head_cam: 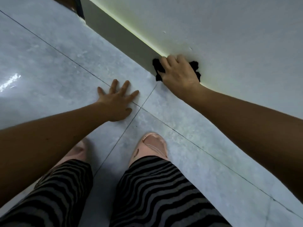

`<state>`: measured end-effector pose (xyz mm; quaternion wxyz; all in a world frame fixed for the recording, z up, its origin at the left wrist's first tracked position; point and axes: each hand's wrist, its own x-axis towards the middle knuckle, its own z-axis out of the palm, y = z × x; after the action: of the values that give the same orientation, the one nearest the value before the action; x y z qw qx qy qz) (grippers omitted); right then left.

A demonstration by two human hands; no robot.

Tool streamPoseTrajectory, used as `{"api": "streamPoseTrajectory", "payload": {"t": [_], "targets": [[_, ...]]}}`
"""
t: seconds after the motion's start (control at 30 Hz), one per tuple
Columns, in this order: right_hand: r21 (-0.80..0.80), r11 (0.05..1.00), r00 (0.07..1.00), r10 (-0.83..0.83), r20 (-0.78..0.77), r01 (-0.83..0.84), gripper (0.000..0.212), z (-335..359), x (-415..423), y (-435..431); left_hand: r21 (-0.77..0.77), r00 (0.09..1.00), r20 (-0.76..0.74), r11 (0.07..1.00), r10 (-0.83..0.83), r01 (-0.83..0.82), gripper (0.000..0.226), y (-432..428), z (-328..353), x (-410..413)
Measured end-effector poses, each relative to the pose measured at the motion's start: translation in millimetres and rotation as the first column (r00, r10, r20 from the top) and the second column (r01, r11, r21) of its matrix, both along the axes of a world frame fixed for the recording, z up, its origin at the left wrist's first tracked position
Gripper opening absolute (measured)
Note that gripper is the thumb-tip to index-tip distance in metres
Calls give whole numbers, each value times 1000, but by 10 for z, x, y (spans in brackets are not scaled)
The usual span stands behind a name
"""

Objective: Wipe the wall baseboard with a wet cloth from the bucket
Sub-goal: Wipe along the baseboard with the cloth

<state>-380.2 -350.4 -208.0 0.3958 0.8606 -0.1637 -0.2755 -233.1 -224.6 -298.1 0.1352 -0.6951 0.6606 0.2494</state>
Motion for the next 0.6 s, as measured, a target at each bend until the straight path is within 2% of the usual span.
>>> {"api": "streamPoseTrajectory", "payload": {"t": [0.07,0.17,0.33,0.47,0.6], "targets": [[24,1000,997,-2,75,0,33,-20,98,-22,11,1000,-10,1000,6,-6,67,-8,7,-27],[46,998,993,36,109,-41,34,-86,-18,-72,-23,999,-3,998,-52,52,68,-43,-31,-79],[94,994,999,47,-16,-46,27,-274,-624,-56,-37,1000,9,999,10,-10,77,-43,-96,-219],[49,999,996,21,-85,-16,25,-264,-873,-23,-61,1000,29,998,4,-2,79,-33,-99,-231],[-37,997,996,74,48,-72,28,-217,-501,-93,-89,999,39,996,9,-6,78,-10,-131,-228]]}}
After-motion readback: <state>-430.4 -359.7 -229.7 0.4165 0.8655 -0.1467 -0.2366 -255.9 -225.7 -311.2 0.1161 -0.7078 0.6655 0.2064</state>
